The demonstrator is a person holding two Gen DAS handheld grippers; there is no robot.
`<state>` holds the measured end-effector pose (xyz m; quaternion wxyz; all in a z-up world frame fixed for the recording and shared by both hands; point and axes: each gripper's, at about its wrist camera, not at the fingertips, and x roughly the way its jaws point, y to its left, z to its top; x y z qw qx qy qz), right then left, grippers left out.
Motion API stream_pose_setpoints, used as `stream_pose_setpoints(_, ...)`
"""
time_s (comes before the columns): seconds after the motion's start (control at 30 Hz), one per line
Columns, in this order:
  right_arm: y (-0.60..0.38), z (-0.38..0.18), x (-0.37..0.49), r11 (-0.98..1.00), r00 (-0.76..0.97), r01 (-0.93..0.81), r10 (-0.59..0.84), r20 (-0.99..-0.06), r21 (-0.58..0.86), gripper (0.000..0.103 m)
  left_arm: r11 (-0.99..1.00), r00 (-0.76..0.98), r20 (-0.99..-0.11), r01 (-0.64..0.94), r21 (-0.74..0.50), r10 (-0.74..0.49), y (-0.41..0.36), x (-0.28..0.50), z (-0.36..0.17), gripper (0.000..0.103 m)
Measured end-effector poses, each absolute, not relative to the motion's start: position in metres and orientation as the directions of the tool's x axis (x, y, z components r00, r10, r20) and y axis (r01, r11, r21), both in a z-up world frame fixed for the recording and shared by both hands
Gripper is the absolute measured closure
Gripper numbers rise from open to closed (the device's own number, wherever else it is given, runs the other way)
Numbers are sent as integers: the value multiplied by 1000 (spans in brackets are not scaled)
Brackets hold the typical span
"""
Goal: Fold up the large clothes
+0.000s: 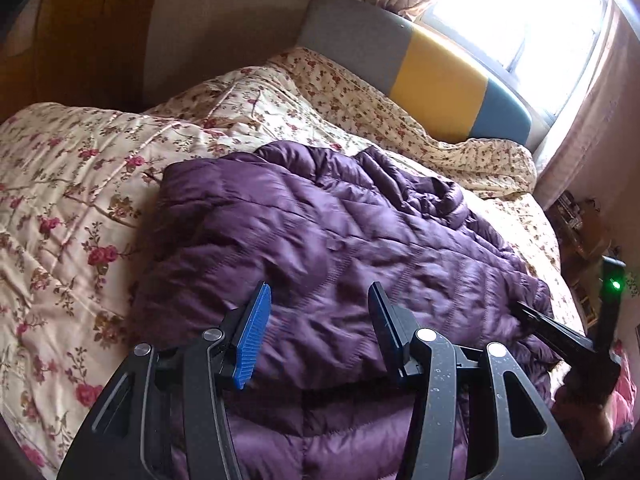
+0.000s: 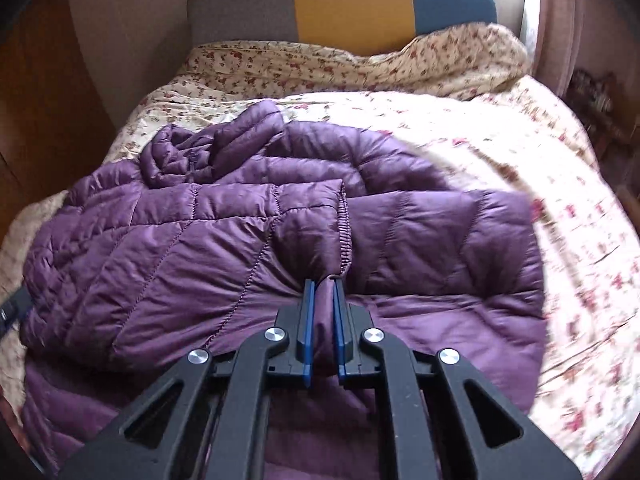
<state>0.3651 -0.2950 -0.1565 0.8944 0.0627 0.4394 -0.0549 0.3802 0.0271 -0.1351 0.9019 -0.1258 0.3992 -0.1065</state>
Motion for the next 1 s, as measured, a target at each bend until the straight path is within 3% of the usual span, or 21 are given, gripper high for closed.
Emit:
stream_pose_setpoints(0.33,-308,-190,355,983,568,179,-137,-811,-41,97,976,585,-782,96,-197,-216,12,406,-172,53)
stream_pose_setpoints(0.57,-306,-198,354,980,577,195,-153,-803,-46,94,982,596,-780,105,-160,-191,6,408,-184,53)
stream_pose_setpoints(0.63,-307,-193,354,981,574,185,-148,-806,-49,93,976,599,-772,112,-185,-215,10,405,-178,47)
stream_pose_setpoints(0.67,-308,-190,354,982,573,184,-146,-806,-47,88,973,604,-763,117,-201,-230,14,401,-172,43)
stream_pose_setpoints(0.7,-312,-183,352,981,583,188,-142,-800,-37,71,972,614,-755,117,-204,-232,15,398,-167,37)
stream_pose_setpoints(0.77,-313,-170,349,981,608,192,-132,-783,-16,53,974,658,-720,115,-193,-220,21,391,-151,35)
stream_pose_setpoints(0.93,-297,-136,356,988,685,140,-52,-727,61,51,979,709,-675,141,-146,-203,19,396,-123,35)
stream_pose_setpoints(1.0,-284,-135,368,992,687,113,-31,-726,64,40,979,704,-680,155,-132,-204,12,404,-123,35)
